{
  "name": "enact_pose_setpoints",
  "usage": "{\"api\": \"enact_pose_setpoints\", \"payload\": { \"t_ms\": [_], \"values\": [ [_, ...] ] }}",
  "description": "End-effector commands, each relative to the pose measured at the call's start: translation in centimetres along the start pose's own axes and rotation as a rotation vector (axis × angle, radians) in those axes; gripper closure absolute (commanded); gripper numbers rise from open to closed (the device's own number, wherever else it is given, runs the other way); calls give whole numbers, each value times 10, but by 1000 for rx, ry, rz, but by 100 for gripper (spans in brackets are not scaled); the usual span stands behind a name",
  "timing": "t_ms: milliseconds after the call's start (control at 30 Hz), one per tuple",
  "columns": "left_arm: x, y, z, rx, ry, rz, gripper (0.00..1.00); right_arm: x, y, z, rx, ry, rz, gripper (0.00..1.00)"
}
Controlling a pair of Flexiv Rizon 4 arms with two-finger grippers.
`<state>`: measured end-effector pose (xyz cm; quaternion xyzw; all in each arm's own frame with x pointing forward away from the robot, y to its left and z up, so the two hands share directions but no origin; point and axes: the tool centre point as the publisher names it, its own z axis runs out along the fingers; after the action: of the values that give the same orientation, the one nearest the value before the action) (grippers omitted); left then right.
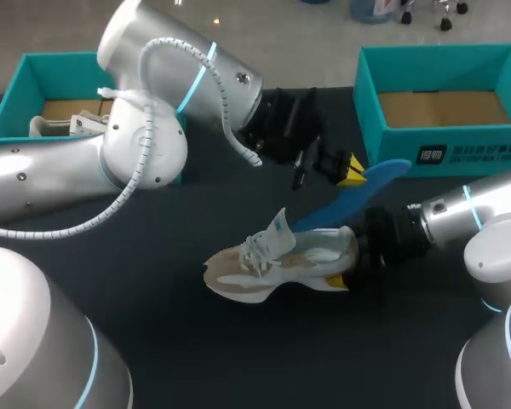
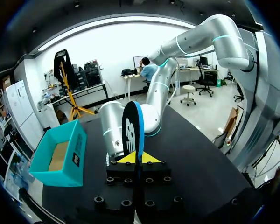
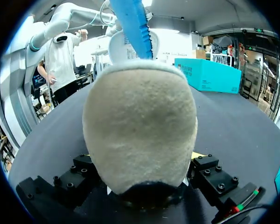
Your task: Take the shoe out of the shoebox, open the shoe tongue, remove and reinsert the insole, then place the shoe into the shoebox
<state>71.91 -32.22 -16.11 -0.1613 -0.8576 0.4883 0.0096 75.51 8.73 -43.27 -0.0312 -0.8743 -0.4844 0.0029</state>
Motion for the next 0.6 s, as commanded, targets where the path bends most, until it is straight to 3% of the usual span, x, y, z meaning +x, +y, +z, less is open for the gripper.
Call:
{"api": "enact_pose_setpoints", "payload": {
  "t_ms": [33, 233, 433, 600],
  "values": [
    [0, 0, 1, 1, 0, 2, 100, 2, -3, 3, 3, -1, 0, 95],
    [0, 0, 1, 1, 0, 2, 100, 2, -3, 3, 3, -1, 0, 100],
    [6, -19, 4, 22, -9, -32, 100, 2, -3, 3, 3, -1, 0, 100],
    [8, -27, 2, 50, -20, -36, 100, 2, -3, 3, 3, -1, 0, 88]
  ]
}}
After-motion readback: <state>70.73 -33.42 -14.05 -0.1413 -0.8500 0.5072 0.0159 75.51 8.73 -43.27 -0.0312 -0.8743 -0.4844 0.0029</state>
